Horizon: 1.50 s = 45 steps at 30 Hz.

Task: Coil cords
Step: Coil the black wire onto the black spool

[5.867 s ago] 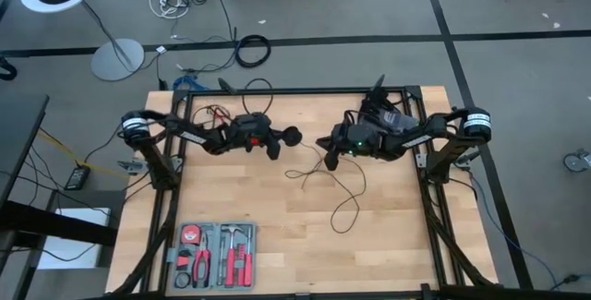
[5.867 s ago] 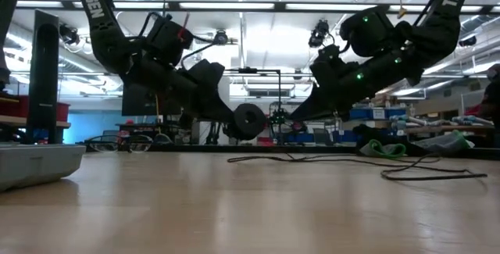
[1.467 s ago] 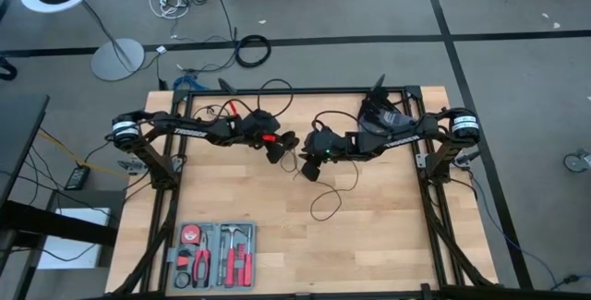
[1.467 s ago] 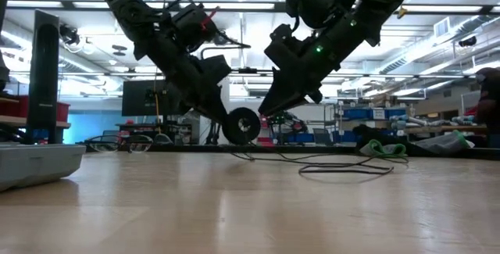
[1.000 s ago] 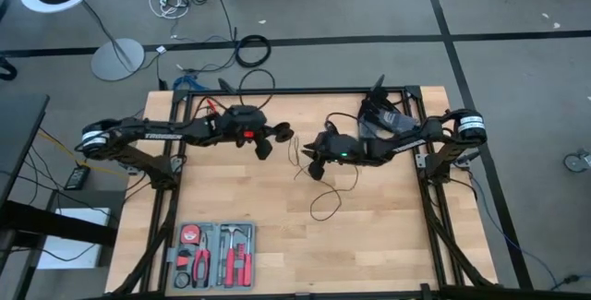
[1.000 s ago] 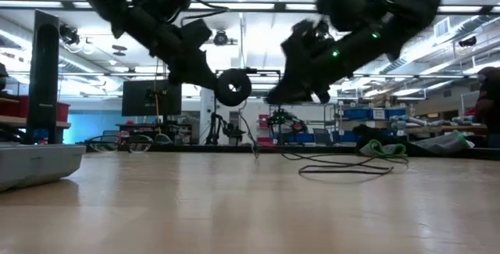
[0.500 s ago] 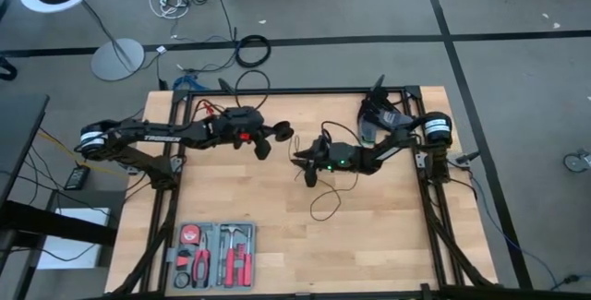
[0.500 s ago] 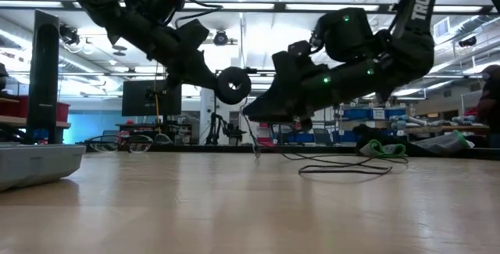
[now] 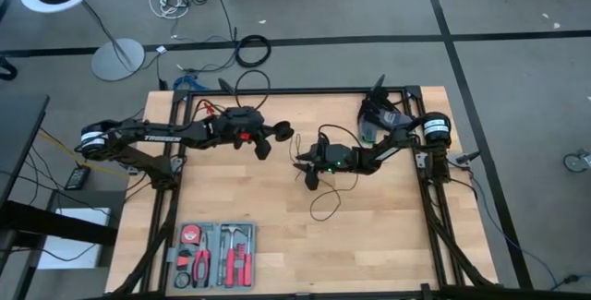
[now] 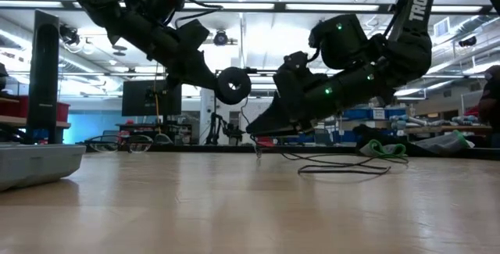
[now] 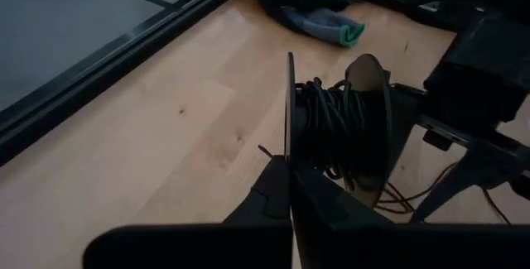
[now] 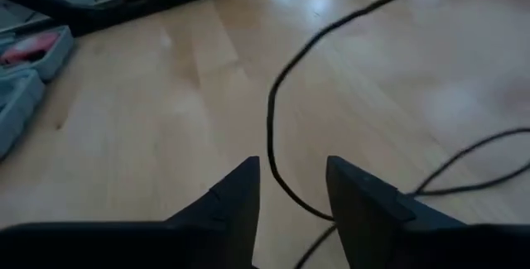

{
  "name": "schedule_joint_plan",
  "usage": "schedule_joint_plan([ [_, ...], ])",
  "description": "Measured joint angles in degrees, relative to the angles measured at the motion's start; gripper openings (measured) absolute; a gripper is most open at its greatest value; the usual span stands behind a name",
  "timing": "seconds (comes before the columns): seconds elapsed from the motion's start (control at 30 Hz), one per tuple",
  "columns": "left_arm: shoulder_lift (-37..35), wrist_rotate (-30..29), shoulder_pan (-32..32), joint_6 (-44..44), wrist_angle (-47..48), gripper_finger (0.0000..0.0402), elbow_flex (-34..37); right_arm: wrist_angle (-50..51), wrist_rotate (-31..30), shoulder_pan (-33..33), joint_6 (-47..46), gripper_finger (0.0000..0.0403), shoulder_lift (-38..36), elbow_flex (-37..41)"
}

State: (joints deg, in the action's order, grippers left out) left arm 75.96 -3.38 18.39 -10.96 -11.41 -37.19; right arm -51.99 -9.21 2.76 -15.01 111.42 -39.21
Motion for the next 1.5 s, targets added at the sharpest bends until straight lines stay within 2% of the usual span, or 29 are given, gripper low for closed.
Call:
schedule_joint_plan([
  [0.13,0.0,0.0,0.0,0.0,-1.0,0.0000,0.0,3.8,0.0,0.0,1.0,0.0101,0.0,-2.2],
  [0.3,0.0,0.0,0.0,-0.7,-2.0,0.0000,0.0,16.7,0.3,-0.2,2.1,0.0013,0.0,-8.1],
  [0.53,0.0,0.0,0.0,-1.6,-2.1,0.0000,0.0,22.5,0.6,-0.4,4.8,0.0004,0.0,-15.2],
  [0.97,0.0,-0.9,-0.1,-3.3,-1.8,0.0000,0.0,37.2,3.1,4.0,9.0,0.0001,0.0,-28.5],
  [1.03,0.1,-0.7,-0.1,-3.1,-1.2,0.0000,0.0,37.5,3.6,4.5,9.1,0.0001,0.0,-29.4],
  [1.33,0.1,-7.0,-0.2,-1.2,7.0,0.0000,-0.1,39.0,4.4,5.0,9.4,0.0000,-2.5,-30.2],
  [1.5,0.1,-6.6,-0.2,0.2,10.5,0.0000,-0.1,44.8,-0.9,5.2,10.1,0.0000,-5.5,-30.2],
])
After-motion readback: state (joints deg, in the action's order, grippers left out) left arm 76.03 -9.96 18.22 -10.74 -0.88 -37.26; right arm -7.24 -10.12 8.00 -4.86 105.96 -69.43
